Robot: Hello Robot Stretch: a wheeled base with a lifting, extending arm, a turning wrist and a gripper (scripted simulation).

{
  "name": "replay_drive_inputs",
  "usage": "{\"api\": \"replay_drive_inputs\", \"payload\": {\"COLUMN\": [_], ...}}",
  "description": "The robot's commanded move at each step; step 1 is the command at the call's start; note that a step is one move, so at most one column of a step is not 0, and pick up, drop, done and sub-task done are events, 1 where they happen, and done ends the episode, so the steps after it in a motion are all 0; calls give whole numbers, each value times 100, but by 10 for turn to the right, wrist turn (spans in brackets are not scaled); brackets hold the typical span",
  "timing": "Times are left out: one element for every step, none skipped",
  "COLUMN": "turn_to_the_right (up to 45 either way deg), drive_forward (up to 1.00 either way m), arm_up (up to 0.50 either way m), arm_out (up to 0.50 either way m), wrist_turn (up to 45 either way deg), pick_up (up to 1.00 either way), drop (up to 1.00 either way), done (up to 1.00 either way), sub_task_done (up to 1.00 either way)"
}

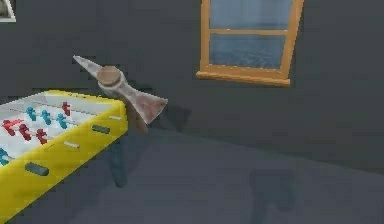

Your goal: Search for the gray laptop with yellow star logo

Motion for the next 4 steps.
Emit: {"api": "replay_drive_inputs", "payload": {"turn_to_the_right": [0, 210, 0, 450], "drive_forward": [25, 0, 75, 0], "arm_up": [0, 0, 0, 0], "arm_out": [0, 0, 0, 0], "wrist_turn": [0, 0, 0, 0], "pick_up": [0, 0, 0, 0], "drop": [0, 0, 0, 0], "done": [0, 0, 0, 0], "sub_task_done": [0, 0, 0, 0]}}
